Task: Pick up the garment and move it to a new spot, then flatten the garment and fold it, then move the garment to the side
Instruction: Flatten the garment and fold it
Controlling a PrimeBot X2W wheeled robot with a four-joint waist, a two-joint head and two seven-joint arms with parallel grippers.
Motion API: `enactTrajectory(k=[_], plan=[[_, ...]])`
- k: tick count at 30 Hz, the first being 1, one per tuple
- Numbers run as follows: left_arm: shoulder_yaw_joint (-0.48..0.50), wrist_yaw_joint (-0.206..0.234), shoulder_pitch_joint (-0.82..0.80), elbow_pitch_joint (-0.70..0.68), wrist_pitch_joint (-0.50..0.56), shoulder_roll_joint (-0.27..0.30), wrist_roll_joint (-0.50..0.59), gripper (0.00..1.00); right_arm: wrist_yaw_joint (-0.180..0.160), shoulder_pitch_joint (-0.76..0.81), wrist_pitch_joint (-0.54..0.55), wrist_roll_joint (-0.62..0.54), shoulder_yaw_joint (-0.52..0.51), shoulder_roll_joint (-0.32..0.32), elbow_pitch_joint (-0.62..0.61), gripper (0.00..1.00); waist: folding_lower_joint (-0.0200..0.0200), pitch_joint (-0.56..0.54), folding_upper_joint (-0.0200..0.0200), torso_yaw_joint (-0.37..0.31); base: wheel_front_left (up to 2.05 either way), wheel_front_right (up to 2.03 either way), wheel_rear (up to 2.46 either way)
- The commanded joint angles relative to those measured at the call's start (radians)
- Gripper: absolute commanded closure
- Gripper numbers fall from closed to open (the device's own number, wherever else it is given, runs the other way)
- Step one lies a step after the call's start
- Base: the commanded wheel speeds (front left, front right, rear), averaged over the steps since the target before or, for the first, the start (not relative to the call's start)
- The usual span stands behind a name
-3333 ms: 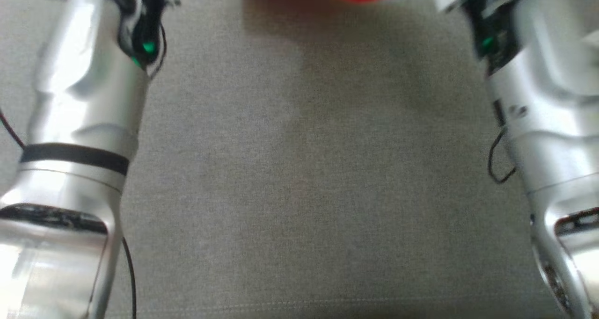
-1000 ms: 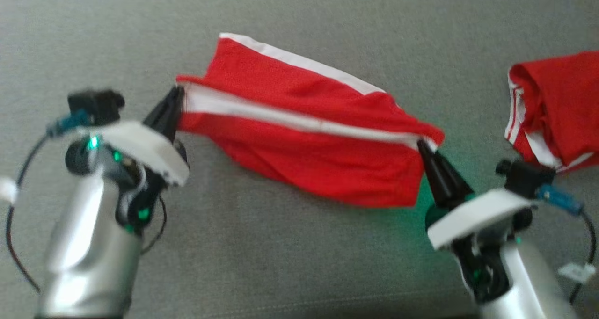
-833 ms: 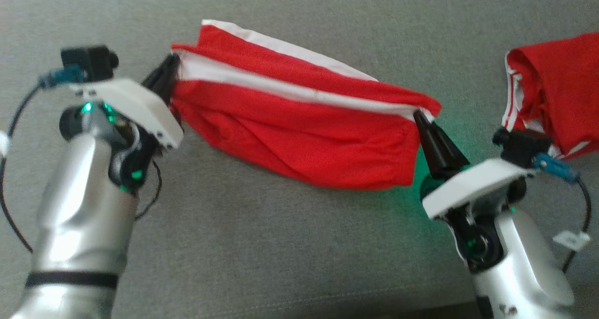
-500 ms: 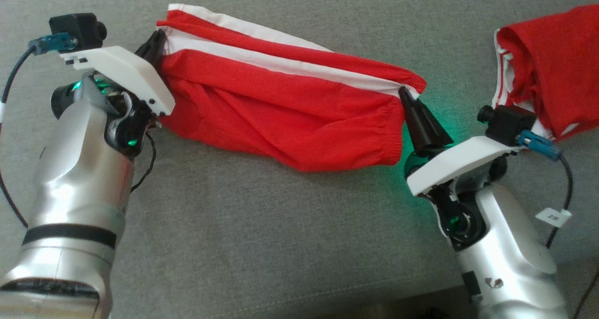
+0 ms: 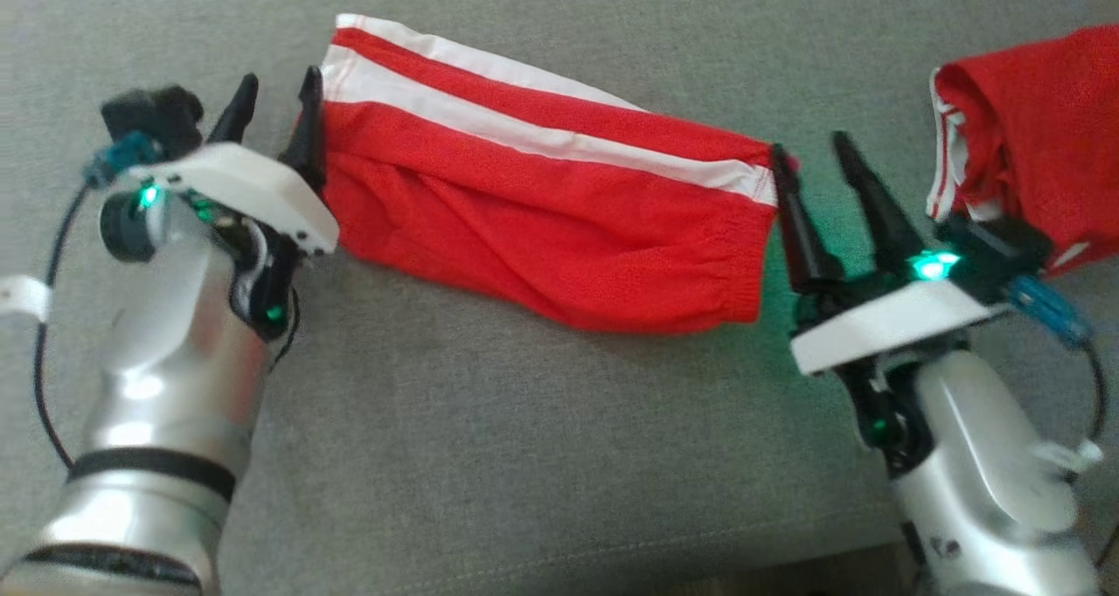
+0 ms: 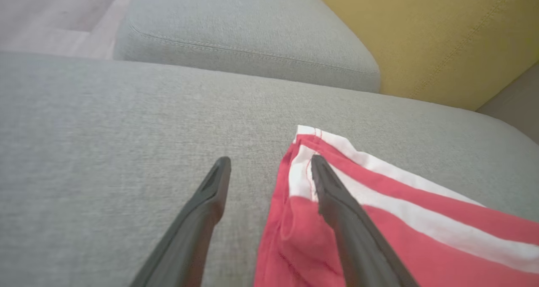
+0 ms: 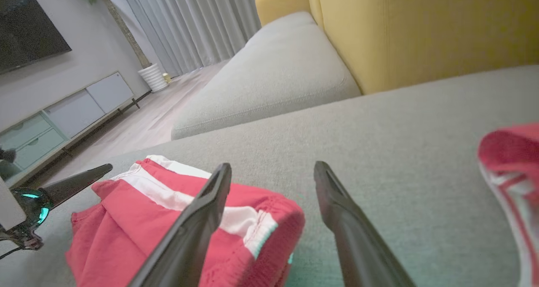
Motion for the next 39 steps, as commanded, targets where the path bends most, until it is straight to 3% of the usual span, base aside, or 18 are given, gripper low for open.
enactTrajectory(k=[1,9,16,25,39], plan=[[0.017,0.025,0.017,-0.07,-0.023,0.036,0.031,0.0,-0.001,0.044,-0.026,-0.061,-0.025,-0.004,-0.069,0.0,0.0,-0.019,0.0,0.021,0.0,0.0,0.0],[0.091,0.169,0.266,-0.528,-0.029,0.057,0.199,0.0,-0.001,0.164,-0.019,-0.289,-0.168,0.023,-0.262,0.0,0.0,-0.079,0.0,0.056,0.0,0.0,0.0],[0.105,0.221,0.506,-0.763,-0.029,0.061,0.274,0.0,-0.001,0.265,0.026,-0.356,-0.21,0.044,-0.344,0.0,0.0,-0.139,0.0,0.077,0.0,0.0,0.0],[0.104,0.242,0.655,-0.841,-0.029,0.066,0.274,0.0,-0.001,0.352,0.063,-0.37,-0.231,0.058,-0.384,0.0,0.0,-0.188,0.0,0.096,0.0,0.0,0.0],[0.093,0.241,0.66,-0.837,-0.013,0.072,0.256,0.0,-0.001,0.365,0.078,-0.359,-0.239,0.067,-0.394,0.0,0.0,-0.193,0.0,0.1,0.0,0.0,0.0]])
